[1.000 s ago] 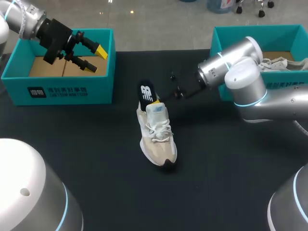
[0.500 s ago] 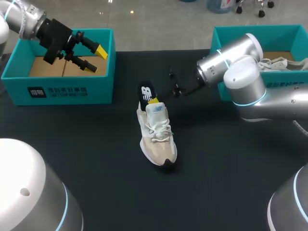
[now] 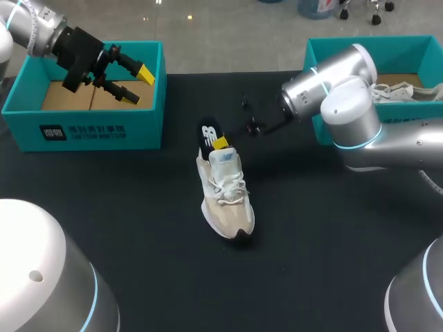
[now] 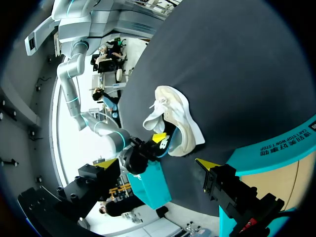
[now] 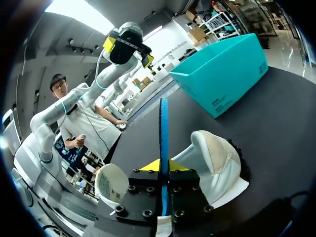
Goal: Take the shoe out of the shoebox, open the shoe tongue, remove and reinsert the insole, then place the shoe into the shoebox
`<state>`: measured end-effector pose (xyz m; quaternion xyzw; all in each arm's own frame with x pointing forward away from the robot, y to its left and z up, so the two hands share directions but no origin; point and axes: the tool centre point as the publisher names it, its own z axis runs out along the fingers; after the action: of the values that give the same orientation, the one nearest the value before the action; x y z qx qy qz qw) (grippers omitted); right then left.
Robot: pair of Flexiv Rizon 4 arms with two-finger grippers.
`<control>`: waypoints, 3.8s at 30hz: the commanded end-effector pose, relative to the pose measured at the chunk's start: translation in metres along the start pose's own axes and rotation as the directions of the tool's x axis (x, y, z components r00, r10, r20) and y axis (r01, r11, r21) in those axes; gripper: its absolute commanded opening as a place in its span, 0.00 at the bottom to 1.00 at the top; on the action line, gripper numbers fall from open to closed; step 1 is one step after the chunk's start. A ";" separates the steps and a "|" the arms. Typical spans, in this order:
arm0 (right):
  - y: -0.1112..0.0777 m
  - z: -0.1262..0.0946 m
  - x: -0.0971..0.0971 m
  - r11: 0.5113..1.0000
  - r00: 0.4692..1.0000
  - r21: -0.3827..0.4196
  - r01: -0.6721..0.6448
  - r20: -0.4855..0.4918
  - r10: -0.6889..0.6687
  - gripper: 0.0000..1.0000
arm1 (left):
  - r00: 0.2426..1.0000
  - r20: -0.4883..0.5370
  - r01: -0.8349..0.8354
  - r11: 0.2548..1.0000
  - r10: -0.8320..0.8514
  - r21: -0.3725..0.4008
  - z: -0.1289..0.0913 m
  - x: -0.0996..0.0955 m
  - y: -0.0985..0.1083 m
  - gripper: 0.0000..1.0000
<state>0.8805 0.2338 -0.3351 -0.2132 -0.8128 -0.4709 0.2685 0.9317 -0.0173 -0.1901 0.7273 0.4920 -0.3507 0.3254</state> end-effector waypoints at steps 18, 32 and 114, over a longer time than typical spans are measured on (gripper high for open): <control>-0.021 0.008 0.005 0.998 0.998 0.031 -0.062 -0.024 0.063 0.05 | 1.000 -0.003 -0.001 1.000 0.001 0.001 0.000 0.000 0.000 1.00; 0.004 0.002 0.003 1.000 1.000 0.016 0.003 -0.001 -0.003 0.35 | 1.000 -0.003 -0.001 1.000 0.001 0.001 0.000 0.000 0.000 1.00; 0.021 0.007 0.006 0.997 0.996 0.050 0.051 0.072 -0.055 0.22 | 1.000 -0.003 -0.001 1.000 0.001 0.001 0.000 0.000 0.000 1.00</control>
<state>0.8840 0.2442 -0.3145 -0.2016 -0.8411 -0.4458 0.2306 0.9317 -0.0173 -0.1901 0.7274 0.4920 -0.3508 0.3254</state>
